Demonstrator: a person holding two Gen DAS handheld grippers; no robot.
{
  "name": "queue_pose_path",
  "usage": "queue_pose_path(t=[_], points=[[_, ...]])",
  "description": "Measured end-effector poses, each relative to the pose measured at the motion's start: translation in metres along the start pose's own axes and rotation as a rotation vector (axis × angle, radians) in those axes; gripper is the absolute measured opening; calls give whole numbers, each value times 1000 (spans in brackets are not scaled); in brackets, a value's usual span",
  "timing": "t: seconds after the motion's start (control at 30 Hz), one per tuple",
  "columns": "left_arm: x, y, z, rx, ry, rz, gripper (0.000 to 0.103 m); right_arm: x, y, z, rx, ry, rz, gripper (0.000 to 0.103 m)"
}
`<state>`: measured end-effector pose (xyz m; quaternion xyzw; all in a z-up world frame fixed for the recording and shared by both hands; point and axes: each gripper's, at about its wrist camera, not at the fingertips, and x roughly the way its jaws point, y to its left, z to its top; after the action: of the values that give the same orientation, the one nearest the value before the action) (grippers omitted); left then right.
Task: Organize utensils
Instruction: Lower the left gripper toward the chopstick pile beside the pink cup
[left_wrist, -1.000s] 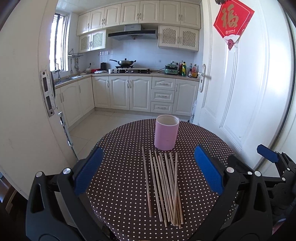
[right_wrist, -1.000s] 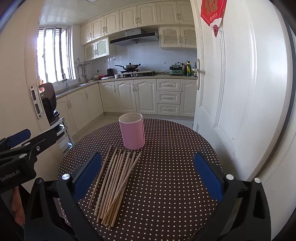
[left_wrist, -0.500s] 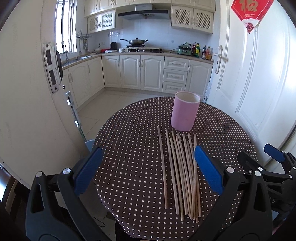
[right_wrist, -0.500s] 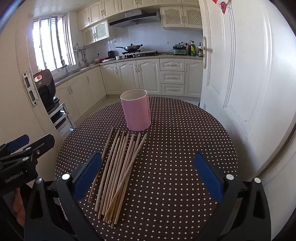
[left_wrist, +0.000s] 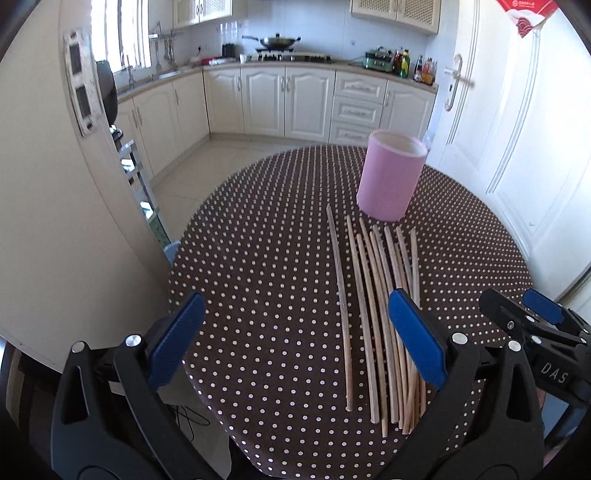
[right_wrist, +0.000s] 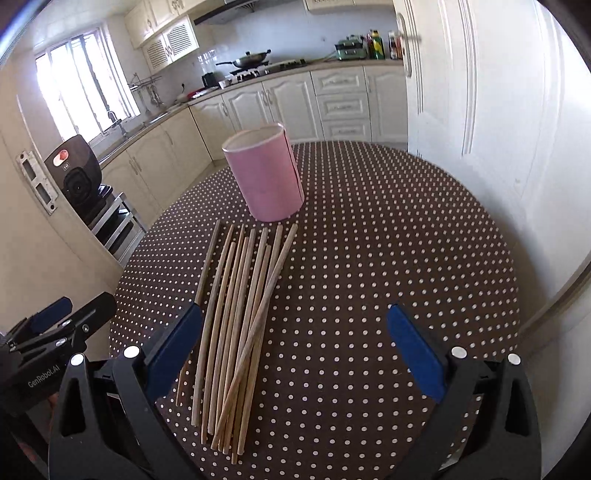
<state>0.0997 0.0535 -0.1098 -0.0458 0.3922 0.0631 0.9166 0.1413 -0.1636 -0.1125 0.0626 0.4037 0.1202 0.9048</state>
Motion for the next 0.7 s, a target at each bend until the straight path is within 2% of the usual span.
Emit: queue_pose_path(t=[0.23,0.3,0.33,0.37,0.43,0.57,0.63,0.7], points=[[32,5,-2,-18,72,-1,97,15,-2,4,27,41,46,94],[40,7,-2,-32,90,1,92,20,-1,6,22,51,67,88],[43,10,-1,-50,107,-1,90,24,1,6,18,60,78,79],[48,12,-1,-71,126,-11,89,27,1,6,18,67,88,74],[56,15,-1,-95,156,-37,85,35,3,7,16,83,101,71],[75,20,2,-139,218,-93,78,51,7,8,20,114,123,57],[82,18,4,-146,238,-112,75,58,7,9,28,127,116,55],[90,15,7,-147,252,-127,73,63,5,11,38,133,109,49]])
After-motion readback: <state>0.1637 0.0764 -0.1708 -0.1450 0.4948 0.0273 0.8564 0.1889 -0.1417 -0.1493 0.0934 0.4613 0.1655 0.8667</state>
